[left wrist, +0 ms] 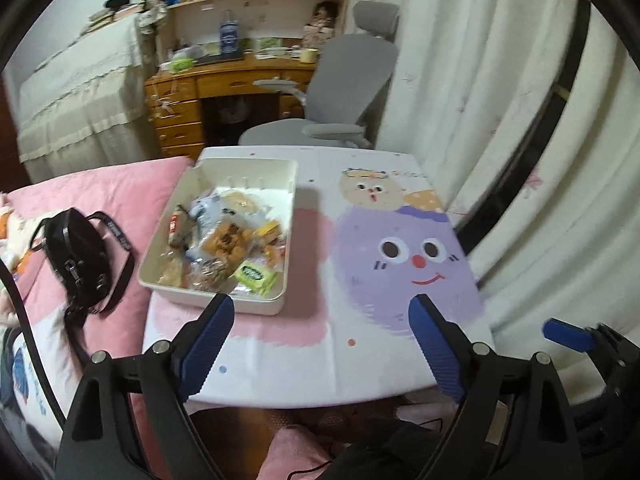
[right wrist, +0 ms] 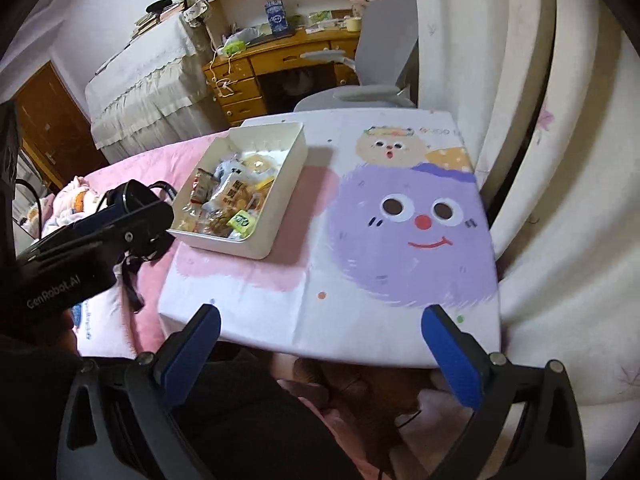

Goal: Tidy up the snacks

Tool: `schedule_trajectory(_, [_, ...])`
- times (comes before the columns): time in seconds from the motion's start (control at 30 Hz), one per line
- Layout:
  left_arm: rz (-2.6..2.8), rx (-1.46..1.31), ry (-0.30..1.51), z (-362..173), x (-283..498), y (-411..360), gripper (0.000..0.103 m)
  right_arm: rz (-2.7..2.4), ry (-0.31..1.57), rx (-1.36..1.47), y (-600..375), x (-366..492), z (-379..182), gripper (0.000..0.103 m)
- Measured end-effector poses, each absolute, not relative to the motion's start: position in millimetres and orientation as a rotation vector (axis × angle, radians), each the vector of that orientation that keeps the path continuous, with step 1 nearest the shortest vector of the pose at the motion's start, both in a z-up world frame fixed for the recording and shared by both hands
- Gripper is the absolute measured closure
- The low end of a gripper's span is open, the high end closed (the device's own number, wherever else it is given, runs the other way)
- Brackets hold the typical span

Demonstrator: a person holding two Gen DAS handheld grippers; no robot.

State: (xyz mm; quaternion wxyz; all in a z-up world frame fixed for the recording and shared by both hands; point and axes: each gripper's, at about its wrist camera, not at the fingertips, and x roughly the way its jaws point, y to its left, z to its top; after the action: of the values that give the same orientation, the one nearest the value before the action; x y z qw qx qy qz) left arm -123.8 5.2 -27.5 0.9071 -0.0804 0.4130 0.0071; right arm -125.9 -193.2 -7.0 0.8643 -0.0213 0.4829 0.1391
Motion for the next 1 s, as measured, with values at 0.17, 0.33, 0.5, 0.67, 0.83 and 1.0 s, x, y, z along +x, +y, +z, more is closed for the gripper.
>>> schedule_trajectory(0.17, [0.074,-0.168,0.863,-37,-127,-2,0.008,0.265,0.987,-0.031,-199,-129,-10,0.002])
schedule_trajectory(0.33, [0.114,-0.162,0.855,-39,-129,-6,0.001,0.257,0.985,-0.038,-199,-128,-17,0.002])
schedule_trajectory(0.5, [0.114,-0.132,0.867,-42,-123,-14,0.001,0.229,0.976,-0.034,-205,-127,-16,0.000])
schedule_trajectory(0.67, [0.109,-0.125,0.875,-43,-121,-17,0.001,0.208,0.999,-0.030,-208,-123,-22,0.000])
schedule_trajectory(0.83, [0.103,-0.125,0.886,-43,-118,-18,0.001,0.210,1.015,-0.019,-210,-119,-24,0.000])
schedule_trajectory(1.0, [0.091,-0.125,0.886,-42,-115,-19,0.001,0.202,1.025,-0.015,-213,-116,-26,0.000])
